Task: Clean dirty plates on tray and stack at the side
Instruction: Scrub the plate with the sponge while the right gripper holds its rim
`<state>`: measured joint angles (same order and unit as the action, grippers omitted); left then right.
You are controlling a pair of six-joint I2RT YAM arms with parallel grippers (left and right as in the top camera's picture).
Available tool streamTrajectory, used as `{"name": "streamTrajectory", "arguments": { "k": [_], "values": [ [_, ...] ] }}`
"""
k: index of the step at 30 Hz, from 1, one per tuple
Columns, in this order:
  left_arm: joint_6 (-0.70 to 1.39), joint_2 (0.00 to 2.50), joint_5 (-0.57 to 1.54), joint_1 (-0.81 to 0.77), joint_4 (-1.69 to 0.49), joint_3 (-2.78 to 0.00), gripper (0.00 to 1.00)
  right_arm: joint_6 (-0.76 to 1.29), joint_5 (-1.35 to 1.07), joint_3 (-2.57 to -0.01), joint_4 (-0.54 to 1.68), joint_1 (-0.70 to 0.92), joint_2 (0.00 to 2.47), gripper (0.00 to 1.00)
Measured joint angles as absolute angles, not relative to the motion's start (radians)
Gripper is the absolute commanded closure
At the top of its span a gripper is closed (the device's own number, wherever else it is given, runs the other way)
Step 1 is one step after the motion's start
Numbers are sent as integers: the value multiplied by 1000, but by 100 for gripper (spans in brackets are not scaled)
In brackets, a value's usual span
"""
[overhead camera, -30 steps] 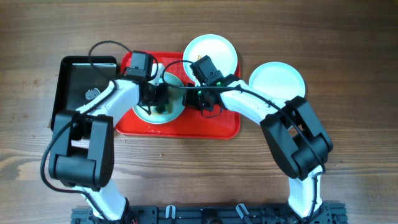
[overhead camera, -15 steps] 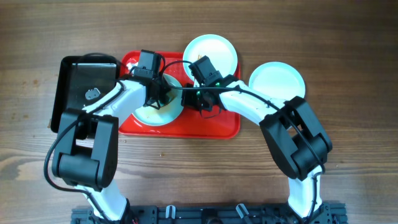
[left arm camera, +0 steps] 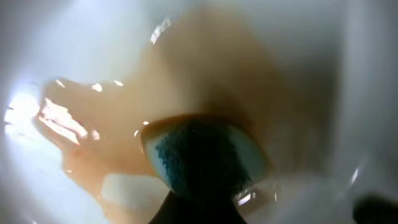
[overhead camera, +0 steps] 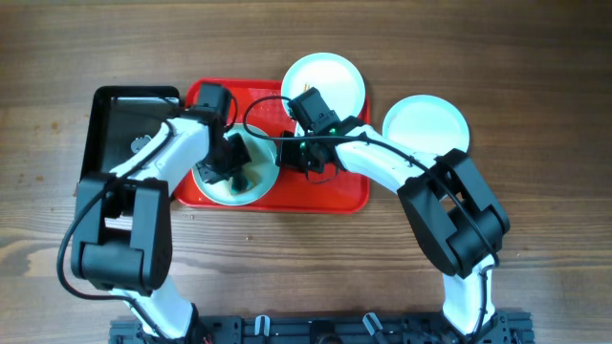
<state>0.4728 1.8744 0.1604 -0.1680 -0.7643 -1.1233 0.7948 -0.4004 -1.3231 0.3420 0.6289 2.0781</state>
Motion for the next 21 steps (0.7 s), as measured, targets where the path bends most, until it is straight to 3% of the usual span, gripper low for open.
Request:
{"name": "streamTrajectory", "arguments": {
  "k": [7, 9, 11, 15, 21],
  "values": [
    [363, 1888, 385, -31, -785, -1102, 96, 797, -351, -1323, 278, 627, 2080, 83],
    [355, 1893, 425, 1, -790, -1095, 96, 804, -347, -1323, 248, 628, 2098, 84],
    [349, 1897, 455, 21, -792, -1091, 96, 810, -366, -1324, 218, 632, 2123, 95],
    [348, 1899, 471, 38, -754, -1085, 96, 801, -366, -1325, 224, 639, 2124, 95],
    [376, 1900, 437, 40, -507, -1074, 96, 815, -365, -1325, 228, 640, 2125, 95]
  ]
}}
